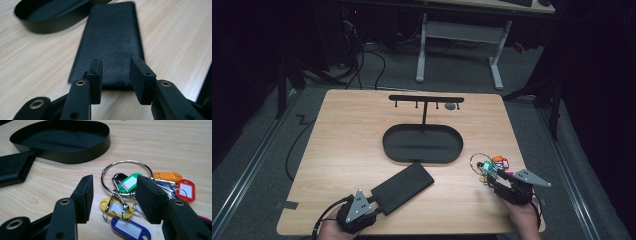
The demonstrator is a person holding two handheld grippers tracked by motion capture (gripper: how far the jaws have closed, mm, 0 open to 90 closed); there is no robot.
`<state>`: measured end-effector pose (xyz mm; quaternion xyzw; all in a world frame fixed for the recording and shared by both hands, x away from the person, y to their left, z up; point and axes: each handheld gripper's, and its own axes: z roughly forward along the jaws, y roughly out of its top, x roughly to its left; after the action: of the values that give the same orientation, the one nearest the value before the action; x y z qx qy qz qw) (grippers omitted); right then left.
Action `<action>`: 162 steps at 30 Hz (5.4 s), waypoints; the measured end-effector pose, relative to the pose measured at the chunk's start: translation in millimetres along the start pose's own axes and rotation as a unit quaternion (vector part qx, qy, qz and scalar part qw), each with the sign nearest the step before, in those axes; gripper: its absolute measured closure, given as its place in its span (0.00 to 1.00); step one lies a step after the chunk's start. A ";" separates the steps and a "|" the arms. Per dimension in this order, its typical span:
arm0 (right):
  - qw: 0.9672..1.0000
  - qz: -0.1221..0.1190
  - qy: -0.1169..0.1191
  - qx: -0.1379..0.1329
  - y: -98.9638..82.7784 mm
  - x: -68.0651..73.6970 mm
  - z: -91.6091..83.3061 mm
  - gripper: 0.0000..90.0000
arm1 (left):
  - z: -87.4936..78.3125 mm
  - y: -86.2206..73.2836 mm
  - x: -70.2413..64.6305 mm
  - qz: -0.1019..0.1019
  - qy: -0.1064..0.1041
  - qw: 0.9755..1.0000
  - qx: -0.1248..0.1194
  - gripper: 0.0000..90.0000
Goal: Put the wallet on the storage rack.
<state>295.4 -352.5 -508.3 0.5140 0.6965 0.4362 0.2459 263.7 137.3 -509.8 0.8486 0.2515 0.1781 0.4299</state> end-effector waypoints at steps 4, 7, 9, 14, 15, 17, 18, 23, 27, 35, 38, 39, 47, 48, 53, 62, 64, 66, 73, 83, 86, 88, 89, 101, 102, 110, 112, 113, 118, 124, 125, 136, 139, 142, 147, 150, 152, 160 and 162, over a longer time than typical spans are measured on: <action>1.000 0.001 -0.004 0.000 -2.6 -2.3 -4.2 0.54 | 0.7 21.5 1.1 0.004 0.001 1.000 -0.011 0.67; 1.000 0.008 -0.007 0.001 -5.4 -4.5 -7.6 0.54 | 12.7 47.7 -1.5 0.005 -0.014 1.000 -0.012 0.62; 1.000 0.012 -0.007 -0.001 -5.4 -4.8 -8.4 0.54 | 22.5 52.4 -6.9 0.015 -0.019 1.000 -0.013 0.61; 1.000 0.008 -0.008 0.002 -7.9 -3.8 -8.7 0.54 | 35.2 37.9 -14.6 0.048 -0.009 0.999 0.010 0.60; 1.000 0.006 -0.008 0.004 -8.3 -4.0 -8.2 0.54 | 36.3 34.6 -13.8 0.052 -0.006 0.999 0.017 0.59; 1.000 0.008 -0.010 0.006 -8.6 -4.7 -7.5 0.54 | 36.2 29.5 -10.4 0.040 -0.016 0.999 0.017 0.59; 1.000 0.011 -0.010 0.006 -8.4 -4.9 -7.3 0.54 | 36.1 27.5 -8.8 0.032 -0.019 0.999 0.017 0.59; 1.000 0.007 -0.009 0.008 -8.6 -3.8 -6.4 0.53 | 39.2 26.3 -11.4 0.036 -0.027 0.999 0.020 0.55; 1.000 0.008 -0.009 0.008 -8.7 -3.4 -7.3 0.53 | 44.1 25.1 -17.7 0.062 -0.021 0.997 0.035 0.54; 1.000 0.008 -0.007 0.008 -9.0 -4.5 -6.5 0.53 | 50.3 22.0 -23.9 0.109 0.011 0.992 0.058 0.54; 1.000 0.011 -0.006 0.011 -9.2 -4.9 -5.6 0.53 | 52.5 21.3 -27.6 0.127 0.023 0.990 0.061 0.54; 1.000 0.011 -0.006 0.011 -9.2 -4.9 -5.3 0.53 | 53.4 20.5 -29.3 0.135 0.029 0.989 0.061 0.54; 1.000 0.012 -0.005 0.011 -8.9 -3.9 -5.2 0.53 | 53.3 16.8 -28.8 0.150 0.037 0.987 0.054 0.59; 1.000 0.012 -0.005 0.011 -8.9 -4.0 -5.2 0.53 | 52.9 17.1 -27.8 0.145 0.036 0.987 0.053 0.61; 1.000 0.011 -0.004 0.010 -8.7 -4.3 -4.7 0.53 | 49.5 17.6 -25.1 0.132 0.032 0.989 0.050 0.73; 1.000 0.013 -0.002 0.007 -8.2 -4.3 -5.7 0.53 | 42.7 18.4 -24.0 0.132 0.040 0.990 0.034 0.86; 1.000 0.013 -0.002 0.006 -8.1 -4.4 -6.0 0.53 | 39.5 18.7 -21.4 0.123 0.037 0.991 0.023 0.87; 1.000 0.013 -0.002 0.006 -8.1 -4.6 -5.9 0.53 | 34.5 20.2 -18.1 0.115 0.038 0.993 0.009 0.89; 1.000 0.013 -0.002 0.007 -8.0 -5.1 -5.0 0.53 | 26.3 23.0 -13.4 0.097 0.043 0.994 -0.017 0.91; 1.000 0.013 0.000 0.007 -7.9 -5.0 -5.0 0.53 | 13.6 27.2 -11.4 0.083 0.050 0.994 -0.048 0.91; 1.000 0.014 -0.001 0.008 -7.8 -5.1 -4.6 0.54 | 10.7 28.2 -11.2 0.082 0.053 0.994 -0.054 0.92; 1.000 0.013 -0.001 0.007 -7.6 -4.8 -4.4 0.53 | 8.8 29.0 -10.4 0.075 0.052 0.994 -0.060 0.92; 1.000 0.013 -0.001 0.007 -7.6 -4.7 -4.4 0.53 | 7.3 29.7 -9.5 0.069 0.048 0.994 -0.064 0.92; 1.000 0.012 0.002 0.008 -6.8 -4.1 -2.7 0.53 | -4.2 32.5 -4.5 0.034 0.029 0.995 -0.094 0.92; 1.000 0.012 0.002 0.008 -6.7 -4.1 -2.7 0.53 | -5.3 32.9 -4.3 0.030 0.025 0.995 -0.094 0.92; 1.000 0.012 0.002 0.008 -6.5 -3.8 -2.5 0.53 | -9.2 33.1 -2.0 0.011 0.009 0.994 -0.104 0.92; 1.000 0.012 0.002 0.008 -6.4 -3.8 -2.1 0.53 | -8.8 32.5 -0.6 0.006 0.007 0.994 -0.105 0.92; 1.000 0.011 0.002 0.008 -6.3 -3.7 -2.1 0.53 | -8.3 31.9 1.0 0.001 0.005 0.995 -0.103 0.92; 1.000 0.011 0.003 0.009 -6.5 -4.1 -1.5 0.53 | -6.3 28.1 7.6 -0.017 -0.002 0.994 -0.106 0.91; 1.000 0.011 0.003 0.010 -6.6 -3.5 -1.5 0.53 | -5.6 24.9 11.6 -0.025 0.003 0.993 -0.113 0.89; 1.000 0.011 0.003 0.010 -6.6 -3.5 -1.5 0.53 | -5.6 24.9 11.6 -0.025 0.003 0.993 -0.113 0.88; 1.000 0.011 0.006 0.015 -7.2 -3.2 0.1 0.53 | -6.0 17.7 24.4 -0.052 0.008 0.991 -0.125 0.83; 1.000 0.011 0.007 0.015 -7.2 -3.2 0.2 0.53 | -6.5 16.7 26.9 -0.062 0.010 0.990 -0.125 0.78; 1.000 0.011 0.007 0.016 -7.3 -3.3 0.4 0.53 | -4.4 16.2 27.8 -0.063 0.011 0.992 -0.110 0.72; 1.000 0.011 0.008 0.017 -7.4 -3.1 1.3 0.53 | 1.9 15.3 24.6 -0.045 0.020 0.995 -0.091 0.67; 1.000 0.012 0.008 0.018 -7.6 -3.1 1.7 0.53 | 2.7 15.9 22.9 -0.036 0.025 0.995 -0.087 0.65; 1.000 0.012 0.009 0.018 -7.7 -3.3 1.8 0.53 | 3.2 15.7 22.8 -0.033 0.027 0.996 -0.083 0.63; 1.000 0.012 0.009 0.018 -7.4 -3.6 1.9 0.53 | 3.3 16.6 22.6 -0.026 0.031 0.996 -0.076 0.60; 1.000 0.012 0.008 0.018 -7.4 -3.7 2.2 0.53 | 3.9 17.0 22.7 -0.025 0.033 0.997 -0.071 0.57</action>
<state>294.8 -355.8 -516.1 0.5231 0.7002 0.4302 0.2260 288.7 139.3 -496.1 0.8032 0.2736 0.2125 0.4846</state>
